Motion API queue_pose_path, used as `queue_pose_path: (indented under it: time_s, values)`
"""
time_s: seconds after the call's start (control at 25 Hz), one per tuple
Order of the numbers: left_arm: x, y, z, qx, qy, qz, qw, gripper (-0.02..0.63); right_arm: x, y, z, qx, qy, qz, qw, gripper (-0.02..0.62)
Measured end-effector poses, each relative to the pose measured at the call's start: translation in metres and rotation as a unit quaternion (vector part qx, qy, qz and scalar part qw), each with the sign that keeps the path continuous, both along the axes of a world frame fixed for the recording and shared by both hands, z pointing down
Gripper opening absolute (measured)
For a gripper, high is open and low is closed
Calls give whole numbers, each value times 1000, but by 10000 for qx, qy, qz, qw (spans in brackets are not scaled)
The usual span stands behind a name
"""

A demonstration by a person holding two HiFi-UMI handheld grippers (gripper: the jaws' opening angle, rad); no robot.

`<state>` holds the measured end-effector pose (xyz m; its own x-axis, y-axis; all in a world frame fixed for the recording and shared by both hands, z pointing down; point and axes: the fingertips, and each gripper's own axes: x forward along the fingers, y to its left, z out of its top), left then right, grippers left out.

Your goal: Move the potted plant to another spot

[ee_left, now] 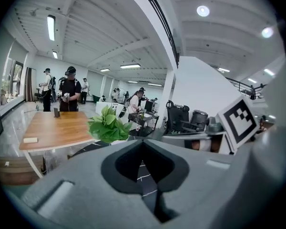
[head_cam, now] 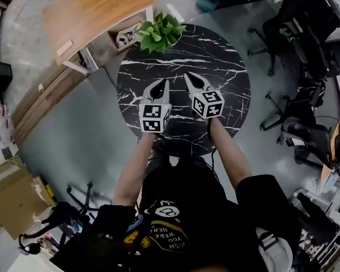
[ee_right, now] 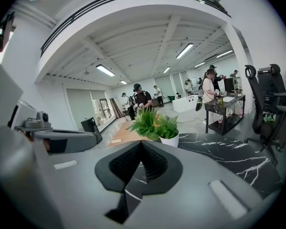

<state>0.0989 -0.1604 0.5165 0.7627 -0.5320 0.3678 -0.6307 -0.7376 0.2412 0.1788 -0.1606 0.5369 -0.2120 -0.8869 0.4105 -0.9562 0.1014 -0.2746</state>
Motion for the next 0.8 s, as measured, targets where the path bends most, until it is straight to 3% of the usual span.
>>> queue_pose_path:
  time_s: [0.16, 0.28, 0.4, 0.6, 0.8]
  values:
    - [17, -29, 19, -59, 147, 137, 9998, 2, 27, -55, 26, -106, 300, 193, 9993, 5]
    - [30, -43, 32, -43, 117, 187, 9997, 3, 54, -98, 47, -153, 252, 288, 9991, 6]
    - [34, -54, 41, -91, 78, 70, 9999, 2, 76, -141, 71, -164, 62, 280, 9995, 91]
    - [20, -64, 51, -259, 100, -246, 9993, 3, 111, -203, 111, -265, 205, 473, 9983, 79]
    - [1, -70, 63, -385, 130, -508, 9979, 3, 129, -240, 142, -712, 242, 393, 9964, 86]
